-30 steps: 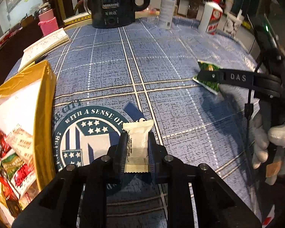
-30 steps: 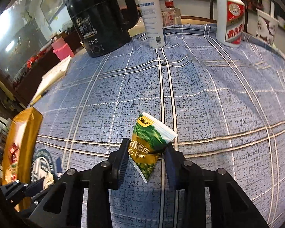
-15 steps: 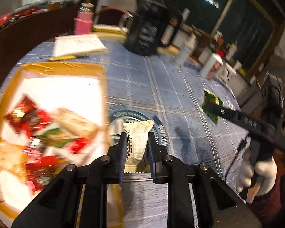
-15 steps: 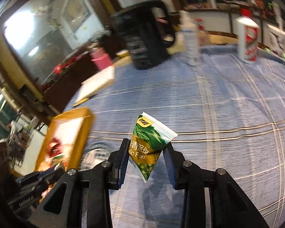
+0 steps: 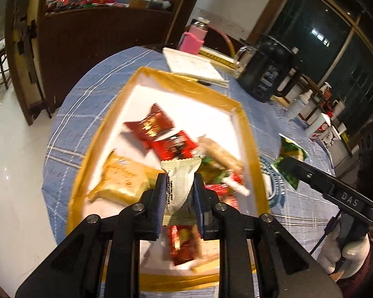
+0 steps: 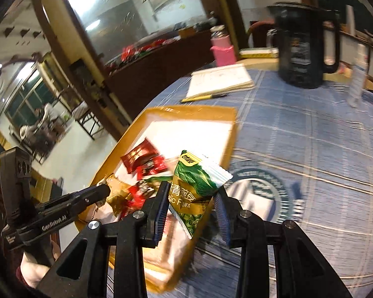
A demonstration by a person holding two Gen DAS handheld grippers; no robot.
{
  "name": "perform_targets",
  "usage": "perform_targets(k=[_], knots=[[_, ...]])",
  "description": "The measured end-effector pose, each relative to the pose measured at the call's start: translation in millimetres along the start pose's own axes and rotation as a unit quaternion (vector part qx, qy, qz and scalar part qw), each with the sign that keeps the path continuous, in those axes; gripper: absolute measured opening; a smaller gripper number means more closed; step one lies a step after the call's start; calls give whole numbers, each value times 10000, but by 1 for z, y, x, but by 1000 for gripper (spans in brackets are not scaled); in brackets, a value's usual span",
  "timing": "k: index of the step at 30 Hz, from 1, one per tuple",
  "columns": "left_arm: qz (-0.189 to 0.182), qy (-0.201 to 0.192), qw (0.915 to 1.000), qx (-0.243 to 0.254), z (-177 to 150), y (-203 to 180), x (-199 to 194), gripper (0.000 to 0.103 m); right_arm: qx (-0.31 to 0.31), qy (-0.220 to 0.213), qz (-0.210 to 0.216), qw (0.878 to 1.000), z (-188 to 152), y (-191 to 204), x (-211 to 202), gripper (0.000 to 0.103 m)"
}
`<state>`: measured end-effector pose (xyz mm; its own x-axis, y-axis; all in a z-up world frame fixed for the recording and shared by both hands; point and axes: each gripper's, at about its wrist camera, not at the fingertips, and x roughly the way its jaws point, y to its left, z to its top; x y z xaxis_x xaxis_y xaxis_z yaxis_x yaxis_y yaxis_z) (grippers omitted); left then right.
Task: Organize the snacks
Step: 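Carry both snacks over the tray and open both tools to drop them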
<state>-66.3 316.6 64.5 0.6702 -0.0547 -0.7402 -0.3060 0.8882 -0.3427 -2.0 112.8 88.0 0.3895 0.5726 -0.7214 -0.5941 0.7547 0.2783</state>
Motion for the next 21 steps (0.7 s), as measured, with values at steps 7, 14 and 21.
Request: perform_targets(k=[7,14,21], knots=[[93,117,9998,-120,-3,22,13,18,-47,389,-45,9992,7,17,54,36],[105,-7,9999,-112,-9,22,4,27,30,351,-323,9989,17,14,87,40],[151,-389,9991,82,-20,6,-24,41,401,-44,-182,9990,21,-1,59,42]])
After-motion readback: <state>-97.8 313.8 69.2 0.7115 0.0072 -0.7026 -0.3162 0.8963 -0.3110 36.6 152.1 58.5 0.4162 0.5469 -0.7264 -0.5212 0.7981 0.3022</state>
